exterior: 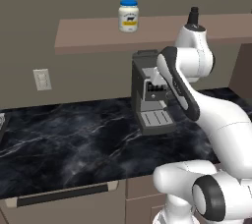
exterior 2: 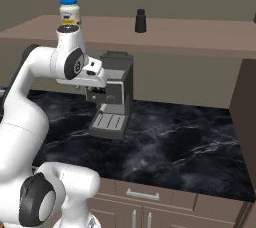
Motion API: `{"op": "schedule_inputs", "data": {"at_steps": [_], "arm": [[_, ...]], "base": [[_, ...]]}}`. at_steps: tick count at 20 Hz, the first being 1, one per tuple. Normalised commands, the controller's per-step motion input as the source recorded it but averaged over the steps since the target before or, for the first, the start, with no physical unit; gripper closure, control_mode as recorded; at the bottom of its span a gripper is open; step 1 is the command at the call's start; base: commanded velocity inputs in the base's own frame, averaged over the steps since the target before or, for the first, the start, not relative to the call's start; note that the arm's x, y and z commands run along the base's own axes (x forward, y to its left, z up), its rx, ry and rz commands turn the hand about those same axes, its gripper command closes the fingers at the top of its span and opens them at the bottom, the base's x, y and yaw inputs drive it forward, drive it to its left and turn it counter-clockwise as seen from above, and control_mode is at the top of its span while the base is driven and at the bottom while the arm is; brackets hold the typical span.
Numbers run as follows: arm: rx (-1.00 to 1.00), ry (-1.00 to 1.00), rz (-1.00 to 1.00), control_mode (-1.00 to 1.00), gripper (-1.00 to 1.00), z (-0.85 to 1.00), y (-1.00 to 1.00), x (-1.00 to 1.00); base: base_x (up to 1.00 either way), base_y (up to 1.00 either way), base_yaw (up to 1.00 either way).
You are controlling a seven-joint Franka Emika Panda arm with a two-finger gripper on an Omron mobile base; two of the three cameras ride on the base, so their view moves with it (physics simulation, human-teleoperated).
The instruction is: Move the mayonnaise and shaker from the cabinet to the dining counter.
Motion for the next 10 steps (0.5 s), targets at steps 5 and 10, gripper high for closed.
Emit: {"op": "schedule_inputs", "data": {"at_steps": [5,10], "arm": [[0.00,0.02,0.00,-1.00,-1.00,-0.02,0.00,-0.08],[0.01,-0.14,0.01,-1.00,-1.00,0.19,0.00,-0.26]], "base": [[0.00,0.00,0.00],[0.00,0.00,0.00]]}}
